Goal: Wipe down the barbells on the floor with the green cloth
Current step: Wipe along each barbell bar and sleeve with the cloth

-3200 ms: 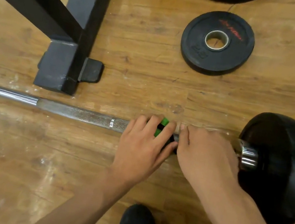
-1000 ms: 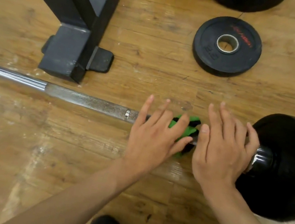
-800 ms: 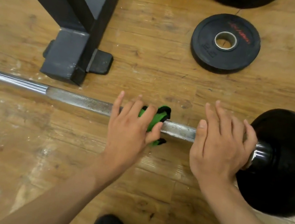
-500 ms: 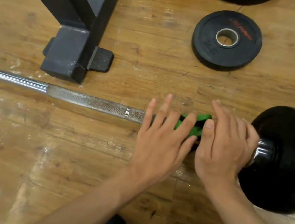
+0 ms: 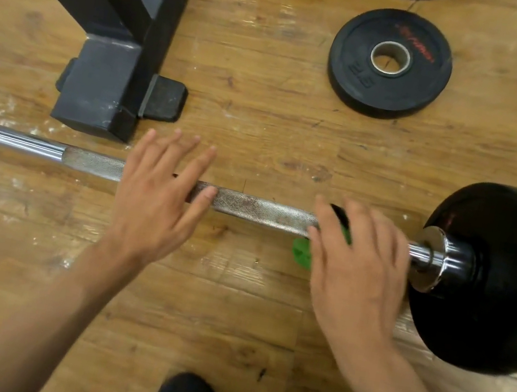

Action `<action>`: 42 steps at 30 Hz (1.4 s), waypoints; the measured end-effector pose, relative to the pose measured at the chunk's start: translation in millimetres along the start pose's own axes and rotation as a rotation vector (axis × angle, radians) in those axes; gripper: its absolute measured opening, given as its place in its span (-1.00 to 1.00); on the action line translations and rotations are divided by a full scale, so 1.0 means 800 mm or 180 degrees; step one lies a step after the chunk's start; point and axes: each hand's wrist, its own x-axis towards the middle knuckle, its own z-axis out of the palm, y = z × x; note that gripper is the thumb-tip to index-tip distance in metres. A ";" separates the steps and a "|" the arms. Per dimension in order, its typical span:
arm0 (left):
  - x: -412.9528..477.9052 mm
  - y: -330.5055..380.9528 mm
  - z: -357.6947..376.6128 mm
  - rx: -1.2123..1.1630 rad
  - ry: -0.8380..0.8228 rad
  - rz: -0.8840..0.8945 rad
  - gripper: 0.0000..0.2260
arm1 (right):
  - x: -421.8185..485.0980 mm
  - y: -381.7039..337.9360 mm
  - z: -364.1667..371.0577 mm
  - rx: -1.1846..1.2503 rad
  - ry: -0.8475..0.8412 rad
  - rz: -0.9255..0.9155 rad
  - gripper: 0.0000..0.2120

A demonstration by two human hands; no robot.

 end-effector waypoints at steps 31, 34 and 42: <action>-0.005 -0.032 0.023 0.0164 0.0513 0.0070 -0.51 | 0.034 -0.102 0.029 0.0478 0.0067 0.0158 -0.78; 0.000 -0.029 0.018 0.0180 0.0340 0.0019 -0.49 | 0.028 -0.068 0.019 0.0510 0.0235 0.0761 -0.75; 0.012 -0.014 0.016 0.0217 0.0333 -0.0159 -0.50 | 0.045 -0.088 0.015 0.0585 -0.0109 0.0667 -0.89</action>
